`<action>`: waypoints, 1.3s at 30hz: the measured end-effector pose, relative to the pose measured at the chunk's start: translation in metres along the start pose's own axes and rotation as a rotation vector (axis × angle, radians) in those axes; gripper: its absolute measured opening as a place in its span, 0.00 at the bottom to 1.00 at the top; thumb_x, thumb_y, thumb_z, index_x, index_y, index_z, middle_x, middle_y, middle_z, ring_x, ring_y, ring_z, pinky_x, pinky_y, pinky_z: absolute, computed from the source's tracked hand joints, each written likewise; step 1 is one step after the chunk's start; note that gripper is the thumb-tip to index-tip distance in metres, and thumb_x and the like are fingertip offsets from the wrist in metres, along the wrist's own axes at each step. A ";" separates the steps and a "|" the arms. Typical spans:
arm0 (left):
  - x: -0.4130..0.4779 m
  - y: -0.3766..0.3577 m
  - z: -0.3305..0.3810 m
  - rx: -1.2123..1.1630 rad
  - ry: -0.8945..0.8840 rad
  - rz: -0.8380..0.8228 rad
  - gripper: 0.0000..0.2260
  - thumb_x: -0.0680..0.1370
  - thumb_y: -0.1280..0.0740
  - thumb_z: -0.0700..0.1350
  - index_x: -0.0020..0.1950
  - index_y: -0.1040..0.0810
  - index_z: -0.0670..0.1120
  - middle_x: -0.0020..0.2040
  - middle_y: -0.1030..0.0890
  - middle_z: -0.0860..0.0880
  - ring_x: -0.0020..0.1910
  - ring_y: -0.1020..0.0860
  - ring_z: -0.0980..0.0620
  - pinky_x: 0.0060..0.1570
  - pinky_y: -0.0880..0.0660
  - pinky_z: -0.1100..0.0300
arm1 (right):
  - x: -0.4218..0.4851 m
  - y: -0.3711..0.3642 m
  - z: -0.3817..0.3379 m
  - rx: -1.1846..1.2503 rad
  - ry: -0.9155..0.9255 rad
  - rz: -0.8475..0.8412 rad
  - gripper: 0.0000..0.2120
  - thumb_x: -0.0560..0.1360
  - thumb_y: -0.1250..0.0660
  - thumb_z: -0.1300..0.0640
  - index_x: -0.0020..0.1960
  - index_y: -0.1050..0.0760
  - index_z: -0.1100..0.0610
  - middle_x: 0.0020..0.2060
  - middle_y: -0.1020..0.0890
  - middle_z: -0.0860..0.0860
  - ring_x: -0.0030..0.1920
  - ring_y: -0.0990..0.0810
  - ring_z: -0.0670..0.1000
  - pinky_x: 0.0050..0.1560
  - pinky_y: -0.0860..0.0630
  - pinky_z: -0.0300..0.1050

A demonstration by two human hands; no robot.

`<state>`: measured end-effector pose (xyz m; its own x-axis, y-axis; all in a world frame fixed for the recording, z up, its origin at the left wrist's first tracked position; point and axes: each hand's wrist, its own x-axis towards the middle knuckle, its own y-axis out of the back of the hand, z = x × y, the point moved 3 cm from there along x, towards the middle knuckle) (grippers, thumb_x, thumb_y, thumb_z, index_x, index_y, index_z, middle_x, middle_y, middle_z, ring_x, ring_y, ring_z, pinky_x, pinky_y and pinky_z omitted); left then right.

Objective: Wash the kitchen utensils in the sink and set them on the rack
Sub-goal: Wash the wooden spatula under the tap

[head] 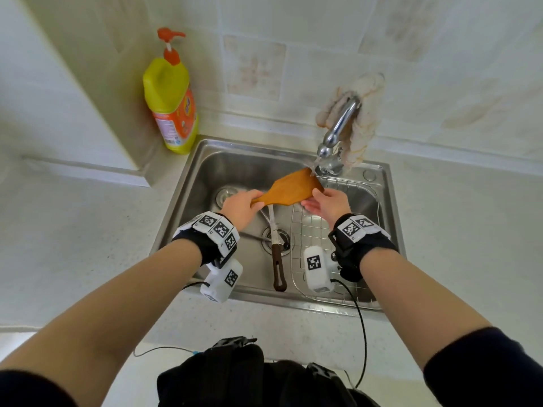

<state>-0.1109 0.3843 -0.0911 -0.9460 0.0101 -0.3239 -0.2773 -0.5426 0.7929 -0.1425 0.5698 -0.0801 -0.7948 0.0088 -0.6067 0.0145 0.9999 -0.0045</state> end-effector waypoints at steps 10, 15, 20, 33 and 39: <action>-0.003 -0.002 0.013 0.147 -0.057 -0.008 0.14 0.81 0.43 0.47 0.65 0.27 0.46 0.55 0.23 0.43 0.54 0.24 0.43 0.57 0.31 0.50 | -0.029 -0.030 0.028 -1.625 0.776 -0.089 0.41 0.74 0.37 0.65 0.76 0.60 0.60 0.76 0.56 0.55 0.76 0.56 0.56 0.76 0.56 0.54; -0.013 0.003 0.015 0.191 -0.093 0.001 0.15 0.81 0.43 0.47 0.66 0.28 0.46 0.56 0.23 0.44 0.55 0.24 0.44 0.60 0.31 0.50 | -0.020 -0.019 0.024 -1.614 0.627 0.077 0.41 0.75 0.39 0.64 0.75 0.66 0.62 0.75 0.61 0.57 0.76 0.61 0.56 0.74 0.62 0.48; -0.016 0.001 0.024 0.238 -0.146 -0.005 0.13 0.80 0.42 0.47 0.62 0.26 0.47 0.53 0.22 0.45 0.53 0.24 0.48 0.60 0.32 0.53 | -0.035 -0.033 0.044 -1.619 0.787 -0.071 0.44 0.73 0.37 0.63 0.75 0.66 0.61 0.75 0.62 0.57 0.76 0.61 0.55 0.75 0.59 0.50; -0.023 0.002 0.025 0.146 -0.078 -0.089 0.13 0.81 0.41 0.46 0.62 0.24 0.47 0.55 0.21 0.48 0.58 0.25 0.47 0.66 0.36 0.50 | -0.027 -0.005 0.033 -1.560 0.532 0.076 0.45 0.73 0.35 0.59 0.75 0.63 0.63 0.75 0.58 0.60 0.76 0.56 0.59 0.76 0.55 0.51; -0.020 0.011 0.031 0.169 -0.094 -0.068 0.12 0.80 0.41 0.47 0.59 0.22 0.48 0.46 0.21 0.50 0.53 0.23 0.48 0.61 0.33 0.54 | -0.027 -0.021 0.030 -1.503 0.608 -0.008 0.46 0.72 0.33 0.61 0.76 0.64 0.60 0.76 0.60 0.56 0.76 0.60 0.55 0.76 0.58 0.50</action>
<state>-0.0996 0.4041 -0.0603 -0.9333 0.1250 -0.3366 -0.3582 -0.3890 0.8488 -0.1031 0.5486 -0.0870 -0.9071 -0.3581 -0.2212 -0.2746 0.1052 0.9558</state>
